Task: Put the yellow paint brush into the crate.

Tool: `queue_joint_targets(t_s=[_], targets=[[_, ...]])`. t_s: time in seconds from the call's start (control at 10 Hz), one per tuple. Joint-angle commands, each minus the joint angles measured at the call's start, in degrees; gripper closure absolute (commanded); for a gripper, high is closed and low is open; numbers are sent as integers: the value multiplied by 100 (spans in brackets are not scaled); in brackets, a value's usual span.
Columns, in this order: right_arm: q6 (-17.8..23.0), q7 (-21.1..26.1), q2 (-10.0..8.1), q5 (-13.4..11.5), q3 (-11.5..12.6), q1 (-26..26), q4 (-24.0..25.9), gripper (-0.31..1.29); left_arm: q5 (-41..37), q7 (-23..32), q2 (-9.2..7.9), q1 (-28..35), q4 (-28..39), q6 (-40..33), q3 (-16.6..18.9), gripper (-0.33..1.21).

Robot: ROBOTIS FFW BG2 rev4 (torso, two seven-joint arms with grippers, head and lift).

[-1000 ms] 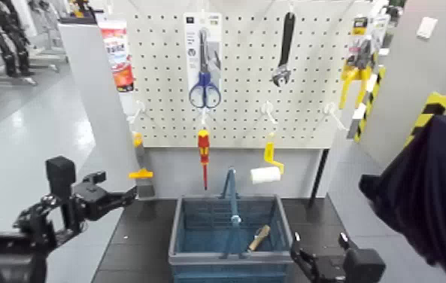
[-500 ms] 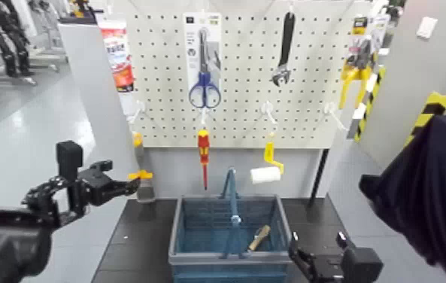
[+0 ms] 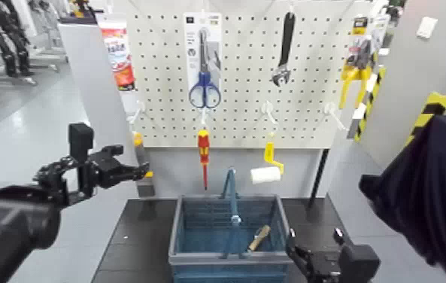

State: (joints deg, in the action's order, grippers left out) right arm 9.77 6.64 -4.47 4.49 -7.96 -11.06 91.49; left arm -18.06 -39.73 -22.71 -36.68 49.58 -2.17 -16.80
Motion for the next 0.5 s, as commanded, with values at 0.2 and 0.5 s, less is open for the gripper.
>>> queue_joint_targets(t_s=[0.2,0.5], targets=[[43,-5,-10,8,-22,25,0,15,-154,-202,109,-392,-379,-161,-315,16],[52,-5,-10,17,-13,25,0,15,-189,-228,118,-401,-397,-125,-324,66]])
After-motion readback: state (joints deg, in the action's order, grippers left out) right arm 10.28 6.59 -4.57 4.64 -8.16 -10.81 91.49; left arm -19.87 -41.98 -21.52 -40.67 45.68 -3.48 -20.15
